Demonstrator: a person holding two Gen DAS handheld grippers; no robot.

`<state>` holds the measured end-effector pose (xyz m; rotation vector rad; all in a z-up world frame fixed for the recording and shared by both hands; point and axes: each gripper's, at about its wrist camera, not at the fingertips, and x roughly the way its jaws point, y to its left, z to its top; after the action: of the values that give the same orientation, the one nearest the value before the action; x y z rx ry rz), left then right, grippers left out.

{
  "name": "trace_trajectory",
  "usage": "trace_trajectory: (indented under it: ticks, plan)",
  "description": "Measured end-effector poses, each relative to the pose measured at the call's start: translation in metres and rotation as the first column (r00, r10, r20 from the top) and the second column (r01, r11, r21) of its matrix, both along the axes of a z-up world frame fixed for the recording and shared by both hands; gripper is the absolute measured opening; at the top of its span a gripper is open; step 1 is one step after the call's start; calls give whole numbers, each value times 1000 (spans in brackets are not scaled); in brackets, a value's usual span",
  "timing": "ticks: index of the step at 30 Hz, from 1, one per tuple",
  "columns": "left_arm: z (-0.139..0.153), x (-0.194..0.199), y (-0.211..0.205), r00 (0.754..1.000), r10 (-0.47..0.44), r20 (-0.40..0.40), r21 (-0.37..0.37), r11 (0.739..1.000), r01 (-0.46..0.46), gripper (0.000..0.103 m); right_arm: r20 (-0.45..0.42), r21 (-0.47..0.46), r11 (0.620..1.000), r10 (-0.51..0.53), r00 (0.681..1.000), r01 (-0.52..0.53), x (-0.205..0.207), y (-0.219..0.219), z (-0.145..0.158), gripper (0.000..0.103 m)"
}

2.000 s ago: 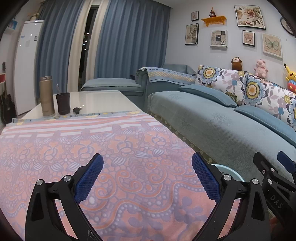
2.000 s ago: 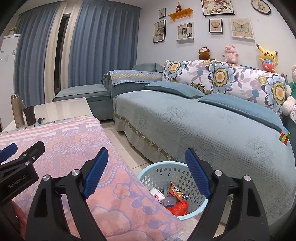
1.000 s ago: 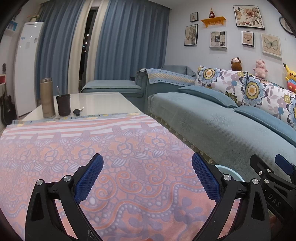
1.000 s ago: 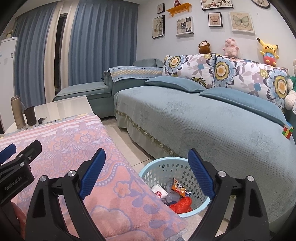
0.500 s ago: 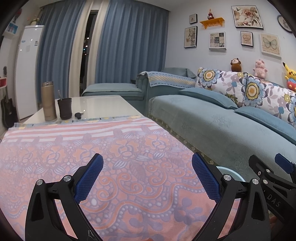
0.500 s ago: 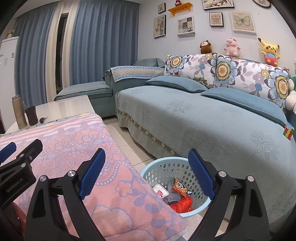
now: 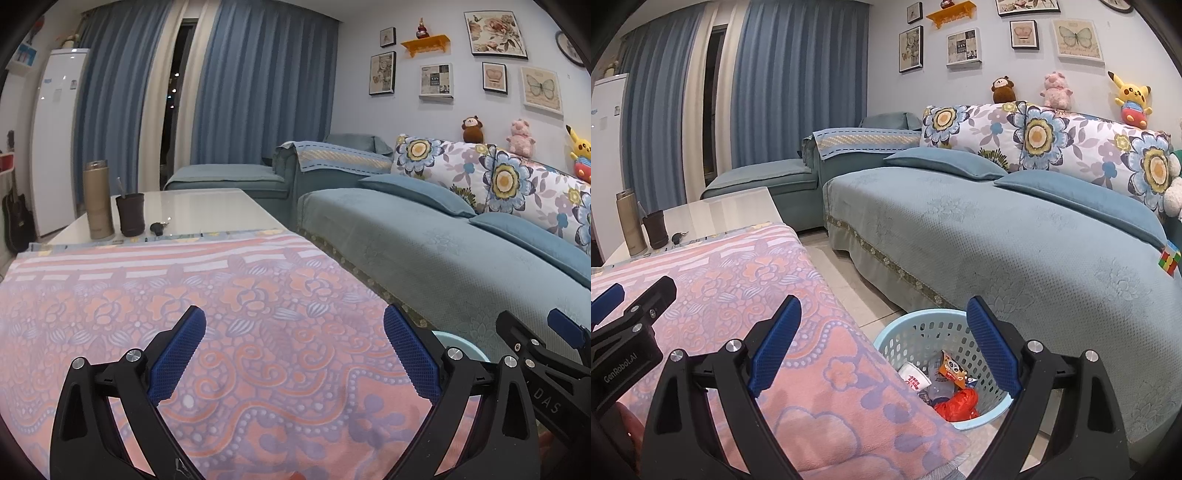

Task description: Collect trash

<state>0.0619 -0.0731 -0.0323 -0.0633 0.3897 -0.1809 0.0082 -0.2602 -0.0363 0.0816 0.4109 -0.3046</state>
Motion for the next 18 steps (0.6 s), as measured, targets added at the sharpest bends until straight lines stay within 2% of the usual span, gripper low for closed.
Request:
trace_trajectory:
  ticks: [18]
  plan:
    - [0,3,3,1000,2,2,12,1000,-2,94,-8,13,1000,4,1000,-4,1,-4,-1,87]
